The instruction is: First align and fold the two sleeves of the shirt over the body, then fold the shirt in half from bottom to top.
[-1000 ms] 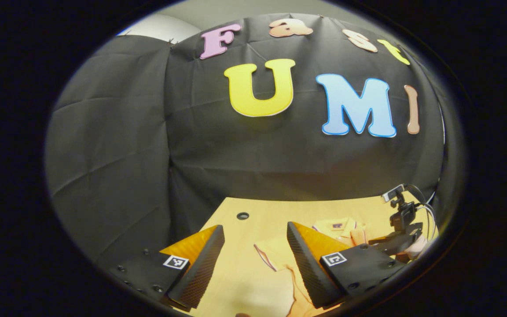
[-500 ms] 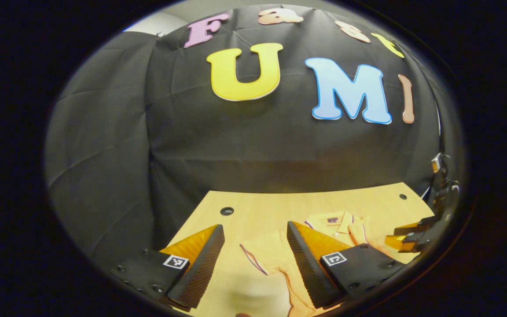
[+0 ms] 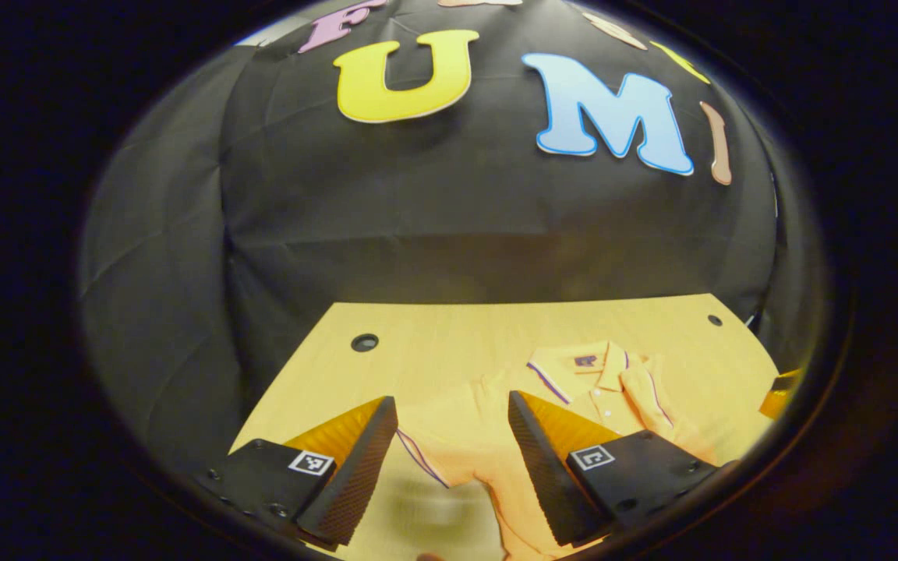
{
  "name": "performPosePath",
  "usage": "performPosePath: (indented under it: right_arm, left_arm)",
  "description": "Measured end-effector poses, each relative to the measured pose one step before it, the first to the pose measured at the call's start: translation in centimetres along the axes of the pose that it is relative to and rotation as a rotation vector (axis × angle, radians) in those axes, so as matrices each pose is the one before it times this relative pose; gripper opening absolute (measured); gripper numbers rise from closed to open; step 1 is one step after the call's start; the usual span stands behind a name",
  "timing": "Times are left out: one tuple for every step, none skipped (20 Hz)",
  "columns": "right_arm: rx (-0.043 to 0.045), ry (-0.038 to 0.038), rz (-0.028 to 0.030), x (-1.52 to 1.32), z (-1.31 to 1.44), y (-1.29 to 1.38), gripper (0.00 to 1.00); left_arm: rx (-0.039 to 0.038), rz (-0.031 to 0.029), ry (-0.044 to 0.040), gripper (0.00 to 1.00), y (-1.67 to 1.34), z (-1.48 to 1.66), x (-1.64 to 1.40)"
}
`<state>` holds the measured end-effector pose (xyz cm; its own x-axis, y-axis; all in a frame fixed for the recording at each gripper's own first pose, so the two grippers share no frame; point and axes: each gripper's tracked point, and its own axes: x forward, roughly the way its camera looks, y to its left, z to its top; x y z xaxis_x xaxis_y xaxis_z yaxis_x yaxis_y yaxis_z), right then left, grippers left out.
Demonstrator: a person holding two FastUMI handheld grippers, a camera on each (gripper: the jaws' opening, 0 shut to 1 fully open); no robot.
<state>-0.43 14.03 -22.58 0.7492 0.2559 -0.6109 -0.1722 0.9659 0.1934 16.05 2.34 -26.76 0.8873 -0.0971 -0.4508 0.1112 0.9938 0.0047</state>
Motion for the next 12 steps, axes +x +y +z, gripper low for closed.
performPosePath:
  right_arm:
    - [0.02062, -0.00138, -0.0109, -0.883, -0.367, -0.28, 0.51]
    - [0.01919, 0.00064, -0.01303, -0.75, -0.335, -0.292, 0.51]
    - [0.01876, 0.00114, -0.0157, -0.761, -0.463, -0.411, 0.51]
    - [0.01972, 0.0034, -0.01439, -0.601, -0.372, -0.413, 0.51]
    - [0.01972, 0.00155, -0.01485, -0.611, -0.466, -0.434, 0.51]
    - [0.01858, -0.00065, -0.01704, -0.494, -0.205, -0.46, 0.51]
    - [0.01556, 0.00123, -0.01789, -0.559, -0.424, -0.636, 0.51]
    - [0.01208, 0.00154, -0.01756, -0.422, -0.195, -0.551, 0.51]
    - [0.00729, 0.00296, -0.01634, -0.305, -0.409, -0.589, 0.51]
    - [0.00389, 0.00459, -0.01521, -0.341, -0.178, -0.552, 0.48]
    - [0.00424, 0.00145, -0.01295, -0.305, -0.152, -0.553, 0.48]
    - [0.00702, -0.00168, -0.00928, -0.22, 0.064, -0.331, 0.51]
  left_arm:
    - [0.00235, 0.00017, 0.01874, 0.94, -0.142, -0.832, 0.894]
    - [0.00013, 0.00076, 0.01858, 0.96, 0.034, -0.962, 1.03]
    - [0.00196, 0.00406, 0.01743, 0.94, 0.176, -1.055, 1.133]
    - [0.00493, 0.00832, 0.02571, 0.94, 0.328, -1.089, 1.079]
    - [0.00334, 0.00731, 0.02508, 0.94, 0.223, -1.161, 1.003]
    - [0.00138, 0.00534, 0.02097, 0.96, 0.221, -1.062, 0.878]
    - [0.00166, 0.00634, 0.02056, 0.97, 0.122, -0.903, 0.857]
    - [0.00243, 0.00747, 0.0222, 0.95, 0.015, -0.921, 0.648]
    - [-0.00002, 0.00333, 0.02336, 0.97, -0.026, -0.772, 0.554]
    - [-0.00178, -0.00055, 0.01706, 0.97, -0.101, -0.632, 0.593]
    - [0.00215, -0.00025, 0.01238, 0.98, -0.089, -0.477, 0.453]
    - [0.007, 0.00206, 0.01313, 0.98, -0.093, -0.595, 0.449]
